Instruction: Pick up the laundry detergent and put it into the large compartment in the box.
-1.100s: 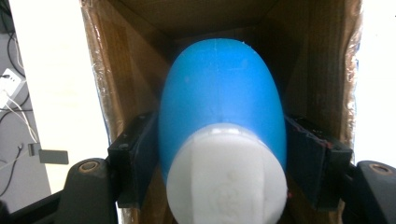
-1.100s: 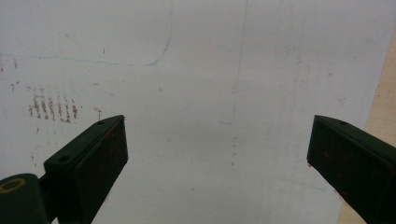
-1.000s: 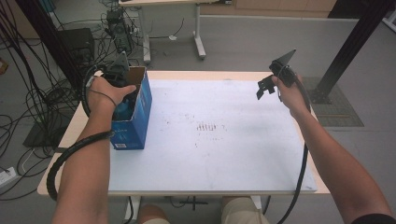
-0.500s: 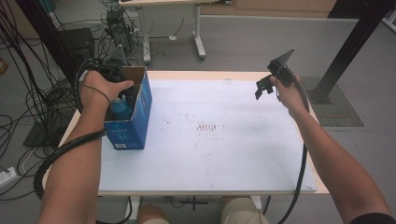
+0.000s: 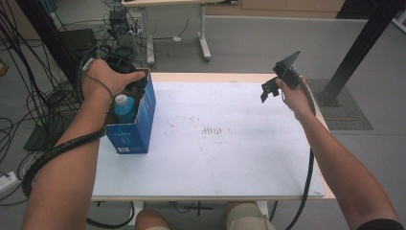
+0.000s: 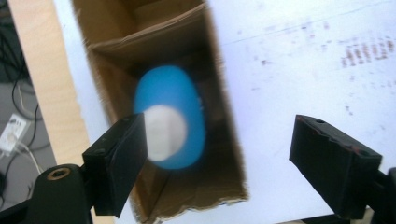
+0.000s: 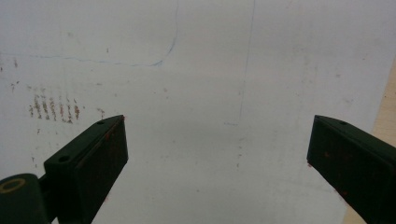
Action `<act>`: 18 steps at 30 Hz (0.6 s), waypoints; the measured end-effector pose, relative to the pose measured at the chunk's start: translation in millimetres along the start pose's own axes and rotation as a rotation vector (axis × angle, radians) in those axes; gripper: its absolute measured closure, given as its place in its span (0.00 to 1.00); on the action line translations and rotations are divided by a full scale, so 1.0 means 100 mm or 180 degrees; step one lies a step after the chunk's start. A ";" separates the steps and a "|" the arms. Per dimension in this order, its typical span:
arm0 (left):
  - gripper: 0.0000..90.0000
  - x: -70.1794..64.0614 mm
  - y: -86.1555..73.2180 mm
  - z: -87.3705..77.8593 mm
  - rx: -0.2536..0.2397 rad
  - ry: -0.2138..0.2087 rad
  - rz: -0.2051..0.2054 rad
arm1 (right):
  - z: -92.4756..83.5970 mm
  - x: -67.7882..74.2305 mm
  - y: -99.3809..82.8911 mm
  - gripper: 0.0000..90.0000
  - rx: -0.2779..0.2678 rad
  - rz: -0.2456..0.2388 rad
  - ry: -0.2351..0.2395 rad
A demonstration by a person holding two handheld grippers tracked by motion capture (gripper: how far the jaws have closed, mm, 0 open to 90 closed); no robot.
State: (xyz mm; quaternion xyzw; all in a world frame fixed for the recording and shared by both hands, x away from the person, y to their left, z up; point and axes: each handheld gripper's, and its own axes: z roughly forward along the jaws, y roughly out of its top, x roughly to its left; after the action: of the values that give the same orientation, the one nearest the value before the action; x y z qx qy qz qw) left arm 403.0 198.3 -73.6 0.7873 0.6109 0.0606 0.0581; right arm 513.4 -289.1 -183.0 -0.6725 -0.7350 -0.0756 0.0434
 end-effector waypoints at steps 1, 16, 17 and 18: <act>0.21 -0.04 0.00 -0.01 -0.0002 -0.0003 0.0054 | 0.00 0.01 0.00 0.06 0.0005 -0.0005 0.0000; 0.19 -0.68 0.08 -0.17 -0.0076 -0.0167 0.1003 | 0.02 0.07 0.05 0.06 0.0018 -0.0027 -0.0018; 0.19 -0.73 0.09 -0.18 -0.0074 -0.0168 0.1087 | 0.03 0.07 0.05 0.06 0.0017 -0.0039 -0.0020; 0.19 -0.79 0.09 -0.17 -0.0073 -0.0173 0.1144 | 0.04 0.06 0.06 0.06 0.0022 -0.0043 -0.0010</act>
State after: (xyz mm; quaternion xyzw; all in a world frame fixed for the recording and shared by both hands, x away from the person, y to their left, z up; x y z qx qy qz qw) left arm 389.4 119.8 -56.8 0.8844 0.4579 0.0557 0.0717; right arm 519.1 -282.0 -185.3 -0.6675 -0.7398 -0.0723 0.0440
